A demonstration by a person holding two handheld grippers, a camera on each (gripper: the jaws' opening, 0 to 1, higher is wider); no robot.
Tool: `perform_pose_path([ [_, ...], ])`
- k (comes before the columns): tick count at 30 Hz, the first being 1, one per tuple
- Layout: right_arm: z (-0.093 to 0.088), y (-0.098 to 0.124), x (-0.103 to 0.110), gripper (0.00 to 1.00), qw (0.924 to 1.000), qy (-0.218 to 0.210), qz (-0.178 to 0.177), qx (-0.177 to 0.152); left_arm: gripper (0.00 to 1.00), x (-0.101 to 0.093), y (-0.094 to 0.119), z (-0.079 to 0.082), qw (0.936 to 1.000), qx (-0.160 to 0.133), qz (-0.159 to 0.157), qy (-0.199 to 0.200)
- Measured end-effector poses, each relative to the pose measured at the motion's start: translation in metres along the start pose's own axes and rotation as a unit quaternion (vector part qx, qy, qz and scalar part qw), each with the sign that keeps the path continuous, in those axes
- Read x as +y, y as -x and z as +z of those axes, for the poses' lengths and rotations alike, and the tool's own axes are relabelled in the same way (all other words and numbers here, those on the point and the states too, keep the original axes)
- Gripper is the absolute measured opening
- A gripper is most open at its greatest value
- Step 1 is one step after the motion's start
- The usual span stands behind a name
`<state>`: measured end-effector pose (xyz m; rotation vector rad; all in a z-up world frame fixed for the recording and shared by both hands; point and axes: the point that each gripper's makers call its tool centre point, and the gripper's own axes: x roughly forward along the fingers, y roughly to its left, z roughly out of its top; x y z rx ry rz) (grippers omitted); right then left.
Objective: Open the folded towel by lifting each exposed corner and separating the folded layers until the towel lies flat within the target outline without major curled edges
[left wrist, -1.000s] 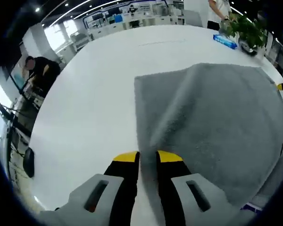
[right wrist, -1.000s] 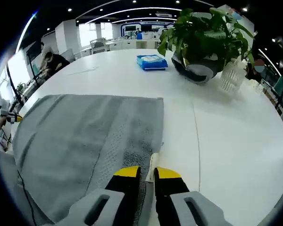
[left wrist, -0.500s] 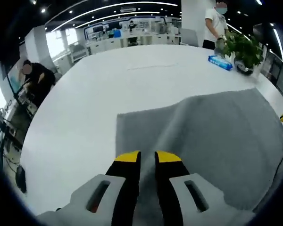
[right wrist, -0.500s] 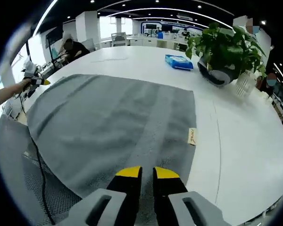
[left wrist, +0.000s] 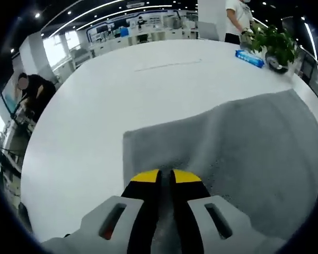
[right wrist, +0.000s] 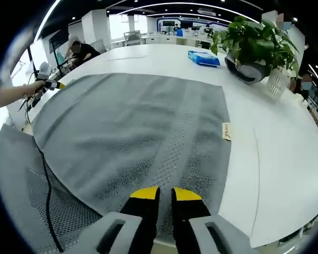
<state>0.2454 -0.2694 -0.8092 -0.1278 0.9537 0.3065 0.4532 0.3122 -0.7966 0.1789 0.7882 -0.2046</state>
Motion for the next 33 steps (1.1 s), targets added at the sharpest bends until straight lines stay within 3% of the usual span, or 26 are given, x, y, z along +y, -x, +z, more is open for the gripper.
perform_pose_path([
  [5, 0.001, -0.001, -0.002, 0.04, 1.0, -0.004, -0.001, 0.002, 0.1, 0.017, -0.002, 0.001, 0.9997, -0.011, 0.007, 0.021],
  [10, 0.002, -0.002, -0.003, 0.04, 0.9999, -0.015, 0.0, -0.003, 0.11, 0.015, 0.0, 0.0, 0.9993, -0.01, 0.009, 0.034],
  [11, 0.002, -0.002, -0.003, 0.04, 0.9998, -0.019, 0.001, -0.003, 0.11, 0.004, 0.003, 0.002, 0.9964, -0.016, -0.014, 0.082],
  [13, 0.004, -0.001, -0.001, 0.07, 0.9994, -0.034, 0.008, -0.006, 0.12, -0.005, 0.01, 0.011, 0.993, -0.045, -0.032, 0.104],
  [16, 0.014, 0.002, 0.001, 0.11, 0.9986, -0.043, 0.009, -0.027, 0.21, -0.02, 0.033, 0.021, 0.992, -0.087, -0.03, 0.086],
  [18, 0.025, 0.003, 0.003, 0.15, 0.9982, -0.042, 0.012, -0.04, 0.24, -0.035, 0.046, 0.015, 0.9916, -0.09, -0.04, 0.084],
  [21, 0.043, 0.002, 0.008, 0.27, 0.9973, -0.028, 0.023, -0.064, 0.31, -0.058, 0.061, -0.001, 0.9939, -0.085, -0.056, 0.043],
  [23, 0.058, -0.004, 0.013, 0.42, 0.9956, -0.006, 0.032, -0.088, 0.39, -0.076, 0.07, -0.017, 0.9943, -0.074, -0.074, 0.022],
  [26, 0.063, -0.014, 0.02, 0.69, 0.9941, 0.027, 0.044, -0.095, 0.53, -0.106, 0.083, -0.038, 0.9922, -0.06, -0.107, 0.02],
  [28, 0.06, -0.021, 0.025, 0.81, 0.9947, 0.028, 0.047, -0.087, 0.6, -0.117, 0.089, -0.046, 0.9916, -0.064, -0.111, 0.014],
  [33, 0.054, -0.03, 0.028, 0.93, 0.9946, 0.032, 0.052, -0.084, 0.81, -0.13, 0.096, -0.065, 0.9918, -0.072, -0.104, 0.012],
])
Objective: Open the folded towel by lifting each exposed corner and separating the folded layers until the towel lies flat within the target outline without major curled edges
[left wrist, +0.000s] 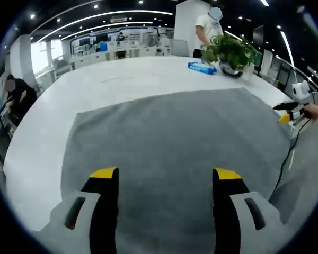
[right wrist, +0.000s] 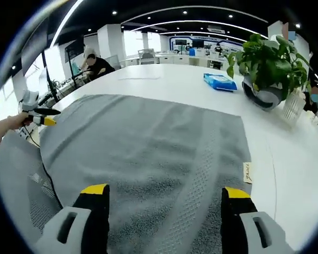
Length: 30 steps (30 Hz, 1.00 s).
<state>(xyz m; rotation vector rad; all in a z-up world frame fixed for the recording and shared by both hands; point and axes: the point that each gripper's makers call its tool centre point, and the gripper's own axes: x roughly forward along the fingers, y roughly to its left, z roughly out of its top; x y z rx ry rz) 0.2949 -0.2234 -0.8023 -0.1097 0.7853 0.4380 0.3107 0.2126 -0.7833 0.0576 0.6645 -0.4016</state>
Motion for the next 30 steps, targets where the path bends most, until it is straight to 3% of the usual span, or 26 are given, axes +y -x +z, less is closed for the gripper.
perform_pose_path([
  [2, -0.004, -0.002, 0.0, 0.96, 1.0, -0.002, 0.003, 0.006, 0.85, 0.002, 0.0, -0.004, 1.0, -0.002, 0.007, 0.005],
  [7, -0.013, -0.004, -0.001, 0.93, 0.9996, 0.02, 0.0, 0.021, 0.83, 0.009, -0.008, -0.027, 0.9995, 0.027, 0.012, 0.01],
  [8, -0.014, -0.004, -0.001, 0.93, 0.9992, 0.029, -0.001, 0.027, 0.82, 0.015, -0.012, -0.031, 0.9989, 0.033, 0.021, -0.027],
  [9, -0.015, -0.005, -0.001, 0.93, 0.9989, 0.035, -0.001, 0.031, 0.82, 0.016, -0.014, -0.031, 0.9986, 0.036, 0.02, -0.033],
  [30, 0.001, -0.023, -0.013, 0.96, 0.9976, 0.042, -0.005, 0.055, 0.82, 0.028, -0.026, -0.014, 0.9983, 0.048, 0.015, -0.03],
])
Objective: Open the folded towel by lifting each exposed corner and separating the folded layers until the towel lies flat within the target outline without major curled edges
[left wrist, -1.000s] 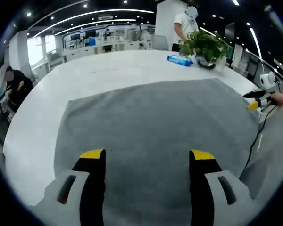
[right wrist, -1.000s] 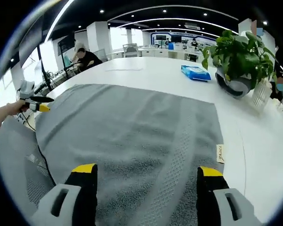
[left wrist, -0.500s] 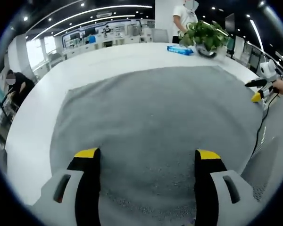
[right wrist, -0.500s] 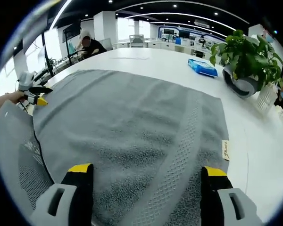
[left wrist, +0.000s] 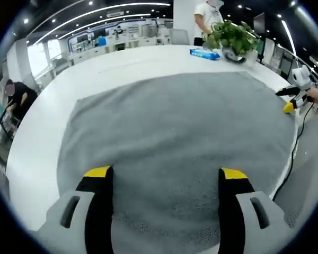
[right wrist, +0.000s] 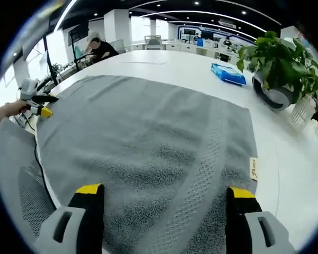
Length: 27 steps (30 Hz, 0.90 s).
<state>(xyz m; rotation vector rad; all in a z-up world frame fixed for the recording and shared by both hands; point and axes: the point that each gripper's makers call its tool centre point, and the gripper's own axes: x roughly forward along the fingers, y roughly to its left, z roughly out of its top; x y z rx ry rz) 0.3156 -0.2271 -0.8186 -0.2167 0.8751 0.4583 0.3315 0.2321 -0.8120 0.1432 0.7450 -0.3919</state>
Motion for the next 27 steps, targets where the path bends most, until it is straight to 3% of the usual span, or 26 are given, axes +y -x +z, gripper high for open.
perform_pose_path([
  [27, 0.026, -0.022, -0.019, 0.97, 0.9997, 0.005, 0.005, 0.024, 0.81, 0.007, -0.019, 0.027, 1.0, 0.005, -0.003, -0.003],
])
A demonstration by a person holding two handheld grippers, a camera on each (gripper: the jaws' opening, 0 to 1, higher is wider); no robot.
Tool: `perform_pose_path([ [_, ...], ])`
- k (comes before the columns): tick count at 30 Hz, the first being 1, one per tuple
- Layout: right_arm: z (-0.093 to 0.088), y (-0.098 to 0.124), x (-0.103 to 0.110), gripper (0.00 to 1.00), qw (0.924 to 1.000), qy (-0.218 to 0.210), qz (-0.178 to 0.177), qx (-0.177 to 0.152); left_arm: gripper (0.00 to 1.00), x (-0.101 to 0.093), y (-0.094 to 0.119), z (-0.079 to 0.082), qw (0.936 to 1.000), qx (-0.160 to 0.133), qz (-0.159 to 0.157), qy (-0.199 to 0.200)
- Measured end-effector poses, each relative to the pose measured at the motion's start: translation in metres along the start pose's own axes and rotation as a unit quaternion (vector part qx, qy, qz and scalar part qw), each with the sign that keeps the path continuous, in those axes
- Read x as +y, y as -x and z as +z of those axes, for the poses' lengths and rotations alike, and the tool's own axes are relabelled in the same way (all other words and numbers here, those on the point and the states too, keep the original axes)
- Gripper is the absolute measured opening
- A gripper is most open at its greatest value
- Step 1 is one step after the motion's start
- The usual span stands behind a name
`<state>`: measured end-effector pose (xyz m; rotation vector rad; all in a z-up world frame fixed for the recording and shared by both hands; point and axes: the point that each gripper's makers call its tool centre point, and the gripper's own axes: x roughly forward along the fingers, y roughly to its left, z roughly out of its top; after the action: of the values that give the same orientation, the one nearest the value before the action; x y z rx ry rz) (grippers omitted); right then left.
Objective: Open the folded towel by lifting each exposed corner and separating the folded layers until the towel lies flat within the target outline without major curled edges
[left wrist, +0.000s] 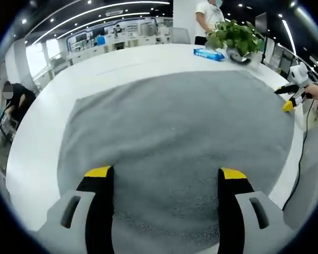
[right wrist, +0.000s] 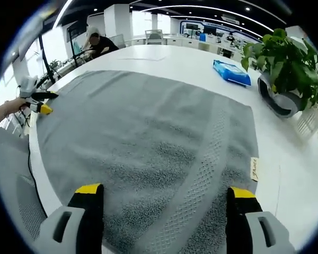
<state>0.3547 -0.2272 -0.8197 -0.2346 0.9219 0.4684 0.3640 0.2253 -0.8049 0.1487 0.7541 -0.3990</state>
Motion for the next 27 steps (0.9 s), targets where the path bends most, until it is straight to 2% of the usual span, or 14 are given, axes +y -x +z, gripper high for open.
perform_pose_path([
  [16, 0.018, -0.013, -0.011, 0.97, 1.0, 0.002, 0.001, -0.002, 0.81, 0.011, -0.015, 0.015, 1.0, -0.007, 0.001, 0.001],
  [27, 0.02, -0.015, -0.012, 0.98, 1.0, 0.003, 0.003, 0.003, 0.81, 0.015, -0.018, 0.017, 1.0, -0.008, 0.0, 0.001],
])
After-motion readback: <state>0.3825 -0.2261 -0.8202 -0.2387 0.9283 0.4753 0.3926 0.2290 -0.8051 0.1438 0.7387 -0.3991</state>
